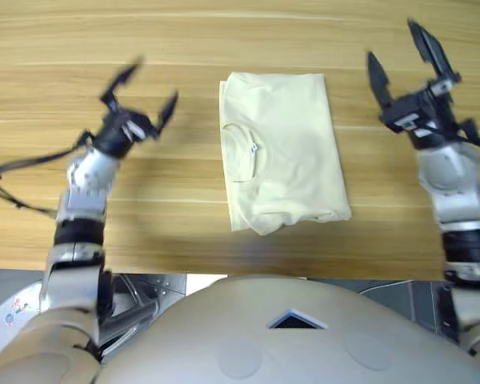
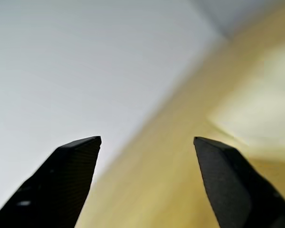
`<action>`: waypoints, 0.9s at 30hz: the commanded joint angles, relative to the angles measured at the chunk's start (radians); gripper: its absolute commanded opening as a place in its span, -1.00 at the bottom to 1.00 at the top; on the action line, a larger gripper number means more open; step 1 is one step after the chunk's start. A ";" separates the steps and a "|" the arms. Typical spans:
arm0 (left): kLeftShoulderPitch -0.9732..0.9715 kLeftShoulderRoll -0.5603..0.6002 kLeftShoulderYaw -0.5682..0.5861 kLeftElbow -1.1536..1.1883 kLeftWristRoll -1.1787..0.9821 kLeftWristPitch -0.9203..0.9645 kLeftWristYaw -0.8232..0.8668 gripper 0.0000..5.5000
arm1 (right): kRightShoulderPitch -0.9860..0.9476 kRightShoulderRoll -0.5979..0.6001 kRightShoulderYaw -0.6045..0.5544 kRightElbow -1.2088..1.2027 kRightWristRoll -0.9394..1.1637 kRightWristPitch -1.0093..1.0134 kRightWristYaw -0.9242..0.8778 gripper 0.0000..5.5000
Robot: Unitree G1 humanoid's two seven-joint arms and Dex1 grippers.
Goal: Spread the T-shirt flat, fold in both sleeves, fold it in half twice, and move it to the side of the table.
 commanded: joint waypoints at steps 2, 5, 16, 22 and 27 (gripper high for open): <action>0.403 0.141 -0.130 -0.355 0.238 0.099 -0.143 0.32 | 0.187 -0.163 0.092 0.126 -0.278 -0.087 -0.095 0.01; 0.482 0.224 -0.111 -0.506 0.233 0.153 -0.190 0.32 | 0.278 -0.182 0.109 -0.031 -0.306 -0.103 -0.045 0.01; 0.340 0.305 -0.253 -0.506 0.228 0.156 -0.253 0.32 | 0.349 -0.206 0.190 -0.218 -0.280 -0.100 0.190 0.01; 0.130 0.236 -0.420 -0.384 0.225 0.061 -0.252 0.32 | 0.361 -0.235 0.186 -0.232 -0.262 -0.112 0.216 0.01; 0.033 0.210 -0.506 -0.294 0.204 0.007 -0.256 0.32 | 0.448 -0.284 0.148 -0.263 -0.242 -0.110 0.226 0.01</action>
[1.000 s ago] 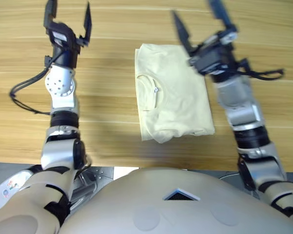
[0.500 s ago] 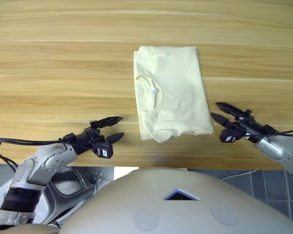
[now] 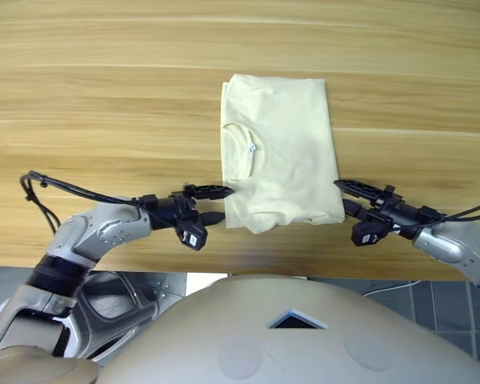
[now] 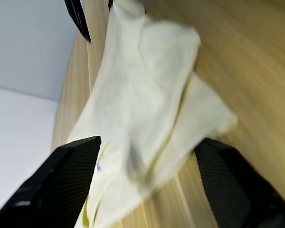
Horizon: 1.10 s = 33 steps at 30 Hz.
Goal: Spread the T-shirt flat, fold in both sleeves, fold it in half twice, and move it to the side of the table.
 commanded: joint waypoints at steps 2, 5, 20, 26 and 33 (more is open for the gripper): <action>-0.022 0.009 -0.110 0.118 0.049 -0.009 -0.085 0.32 | 0.139 -0.073 -0.028 -0.021 -0.008 0.005 0.062 0.01; -0.047 0.008 -0.141 0.146 0.040 -0.028 -0.085 0.32 | 0.151 -0.067 -0.028 -0.045 -0.004 0.005 0.072 0.01; -0.104 -0.032 -0.207 0.228 0.049 -0.065 -0.052 -0.21 | -0.033 0.010 0.110 0.038 -0.050 -0.050 0.101 -0.07; -0.114 -0.045 -0.219 0.274 0.050 -0.067 -0.035 -0.54 | -0.013 -0.019 0.104 0.033 -0.043 -0.063 0.096 -0.46; -0.113 -0.034 -0.199 0.292 0.042 -0.065 -0.014 -0.73 | 0.015 -0.045 0.087 0.023 -0.030 -0.070 0.096 -0.87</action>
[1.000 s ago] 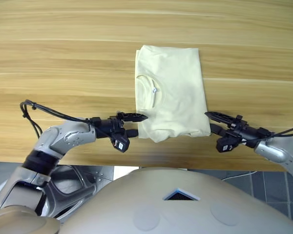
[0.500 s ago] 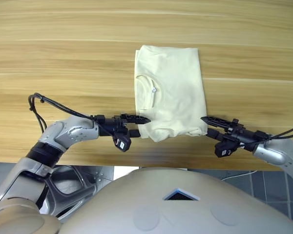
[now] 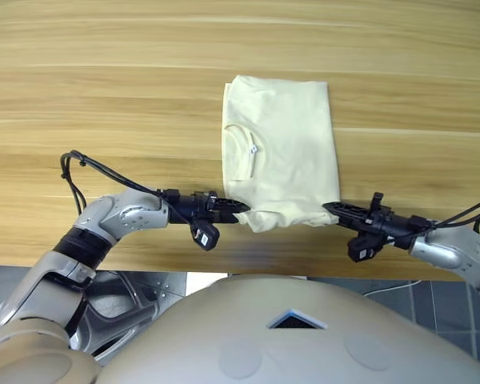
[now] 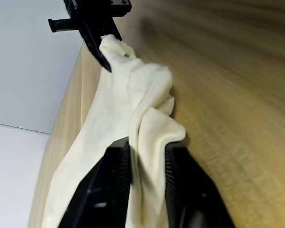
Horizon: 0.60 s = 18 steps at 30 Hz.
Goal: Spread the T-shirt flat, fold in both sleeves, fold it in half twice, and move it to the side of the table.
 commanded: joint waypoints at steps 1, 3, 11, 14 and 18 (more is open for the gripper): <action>0.053 0.018 -0.026 0.094 0.090 0.068 -0.026 -0.77 | 0.027 -0.022 0.012 0.014 -0.031 0.007 0.054 -0.95; 0.052 0.023 -0.019 0.097 0.084 0.066 -0.022 -0.83 | 0.029 -0.018 0.009 0.011 -0.034 0.008 0.049 -0.97; 0.182 0.080 -0.023 -0.031 -0.075 0.054 -0.055 -0.98 | 0.057 -0.005 0.018 -0.041 0.018 -0.004 0.072 -0.97; 0.340 0.135 -0.048 -0.178 -0.158 0.081 -0.071 -0.98 | 0.161 -0.012 0.016 -0.119 0.099 -0.012 0.090 -0.97; 0.432 0.161 -0.003 -0.277 -0.232 0.151 -0.063 -0.99 | 0.227 0.005 -0.036 -0.186 0.223 0.015 0.101 -0.97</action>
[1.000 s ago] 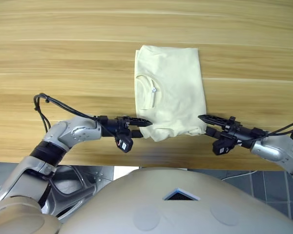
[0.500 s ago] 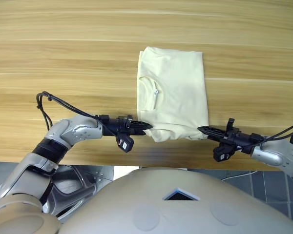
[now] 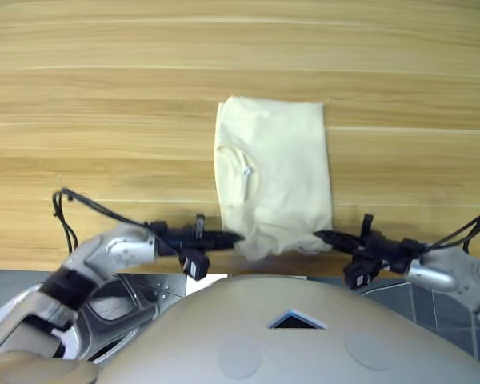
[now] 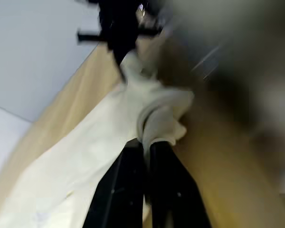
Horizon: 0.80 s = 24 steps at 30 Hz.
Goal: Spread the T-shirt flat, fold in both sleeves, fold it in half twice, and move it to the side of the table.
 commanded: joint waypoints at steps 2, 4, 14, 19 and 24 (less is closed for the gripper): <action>0.043 0.017 0.050 -0.048 -0.058 0.095 -0.025 -0.99 | 0.006 0.028 -0.058 -0.068 0.178 0.053 0.038 -0.97; -0.006 -0.027 0.084 -0.029 -0.143 0.129 -0.022 -0.99 | -0.044 0.076 -0.059 -0.074 0.245 0.105 0.056 -0.97; -0.135 -0.305 0.270 0.092 -0.486 0.385 -0.008 -0.99 | -0.327 0.293 -0.024 0.004 0.451 0.325 0.194 -0.97; -0.171 -0.402 0.333 0.121 -0.559 0.492 -0.010 -0.99 | -0.517 0.426 -0.008 0.113 0.485 0.411 0.230 -0.97; -0.258 -0.494 0.384 0.254 -0.486 0.563 0.066 -0.99 | -0.710 0.572 0.009 0.340 0.439 0.458 0.189 -0.97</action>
